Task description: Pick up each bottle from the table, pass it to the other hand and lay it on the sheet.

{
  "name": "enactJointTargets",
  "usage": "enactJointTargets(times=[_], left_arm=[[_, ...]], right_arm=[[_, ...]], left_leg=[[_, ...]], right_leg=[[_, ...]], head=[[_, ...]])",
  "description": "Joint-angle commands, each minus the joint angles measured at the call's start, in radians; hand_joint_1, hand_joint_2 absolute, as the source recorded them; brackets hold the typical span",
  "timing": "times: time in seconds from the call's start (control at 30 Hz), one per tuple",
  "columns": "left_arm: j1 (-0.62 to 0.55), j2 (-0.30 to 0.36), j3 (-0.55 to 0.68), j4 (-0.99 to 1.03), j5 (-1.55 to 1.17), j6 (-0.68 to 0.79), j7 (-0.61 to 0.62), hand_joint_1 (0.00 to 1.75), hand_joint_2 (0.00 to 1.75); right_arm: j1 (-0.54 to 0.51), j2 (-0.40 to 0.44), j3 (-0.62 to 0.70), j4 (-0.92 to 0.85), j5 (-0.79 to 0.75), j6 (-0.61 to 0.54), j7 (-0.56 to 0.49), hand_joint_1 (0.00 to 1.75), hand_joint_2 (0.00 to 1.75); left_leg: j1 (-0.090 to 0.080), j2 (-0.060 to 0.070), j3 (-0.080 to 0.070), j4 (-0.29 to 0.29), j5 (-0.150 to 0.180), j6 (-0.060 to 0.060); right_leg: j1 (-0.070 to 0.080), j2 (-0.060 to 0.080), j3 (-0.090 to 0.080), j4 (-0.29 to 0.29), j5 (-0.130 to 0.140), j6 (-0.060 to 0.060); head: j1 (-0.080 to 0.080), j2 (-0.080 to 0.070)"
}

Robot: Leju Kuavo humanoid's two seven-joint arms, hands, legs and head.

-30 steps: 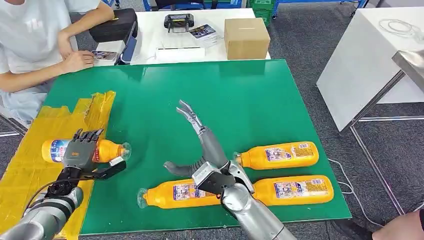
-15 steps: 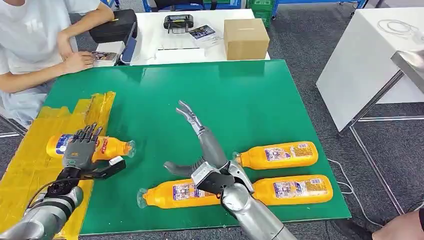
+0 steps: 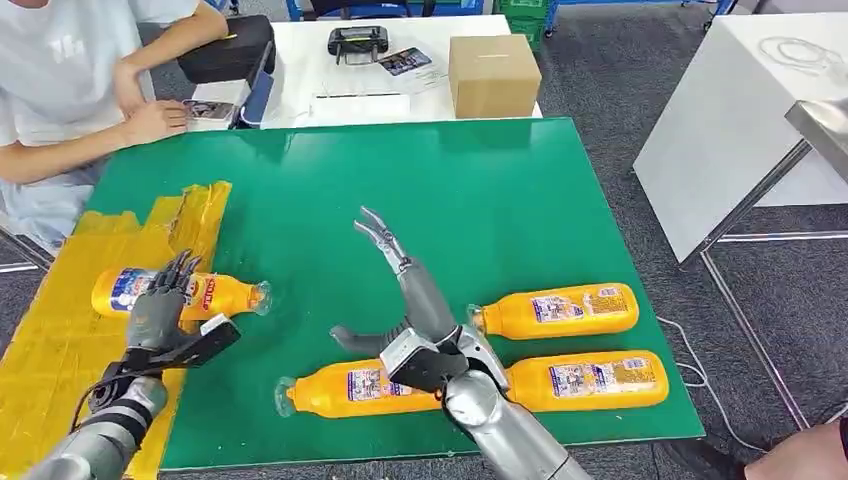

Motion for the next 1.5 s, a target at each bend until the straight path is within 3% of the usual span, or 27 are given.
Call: enactJointTargets(times=[0.03,0.27,0.4,0.63,0.83,1.33,1.5], left_arm=[[0.202,0.002,-0.125,-0.512,0.487,-0.150,-0.015,0.00,1.75],[0.267,0.010,-0.137,-0.678,0.661,-0.153,-0.015,0.00,1.75],[0.317,-0.032,-0.087,-0.837,0.800,-0.248,-0.015,0.00,1.75],[0.317,-0.032,-0.087,-0.837,0.800,-0.248,-0.015,0.00,1.75],[0.363,-0.105,-0.023,-0.971,0.829,-0.390,-0.015,0.00,1.75],[0.357,-0.134,-0.106,-1.003,0.813,-0.435,-0.015,0.00,1.75],[0.374,-0.170,-0.079,-1.074,0.853,-0.557,-0.015,0.00,1.75]], right_arm=[[0.002,-0.037,-0.015,0.002,0.054,-0.005,0.020,0.00,1.75],[0.003,-0.036,-0.001,0.019,0.114,-0.009,0.039,0.00,1.75],[-0.003,-0.047,0.050,0.044,0.223,-0.017,0.079,0.00,1.75],[-0.003,-0.047,0.050,0.044,0.223,-0.017,0.079,0.00,1.75],[-0.041,-0.076,0.174,0.131,0.360,0.056,0.126,0.00,1.75],[-0.103,-0.119,0.299,0.251,0.385,0.156,0.120,0.00,1.75],[-0.121,-0.134,0.339,0.301,0.399,0.174,0.126,0.00,1.75]], left_leg=[[0.001,0.000,0.002,0.001,-0.003,0.001],[0.001,-0.001,-0.003,0.001,-0.002,0.001],[0.001,0.000,-0.002,0.001,-0.002,0.001],[0.000,0.000,-0.003,0.000,-0.001,0.001],[0.001,0.001,-0.002,0.000,-0.002,0.001],[0.000,-0.002,-0.003,0.000,-0.001,0.001],[0.000,-0.001,-0.003,0.000,-0.001,0.001]], right_leg=[[0.002,-0.002,0.003,-0.001,-0.002,-0.001],[0.001,-0.002,-0.002,0.000,-0.001,0.000],[0.002,-0.002,-0.001,-0.001,-0.002,0.000],[0.000,-0.001,-0.002,-0.001,-0.001,0.000],[0.001,0.000,-0.001,-0.002,-0.001,0.000],[0.000,-0.003,-0.001,-0.001,-0.001,0.000],[0.001,-0.002,-0.001,-0.001,-0.001,0.000]], head=[[0.000,0.000],[0.000,0.000],[0.000,0.000],[0.000,0.000],[0.000,0.000],[0.000,0.000],[0.000,0.000]])
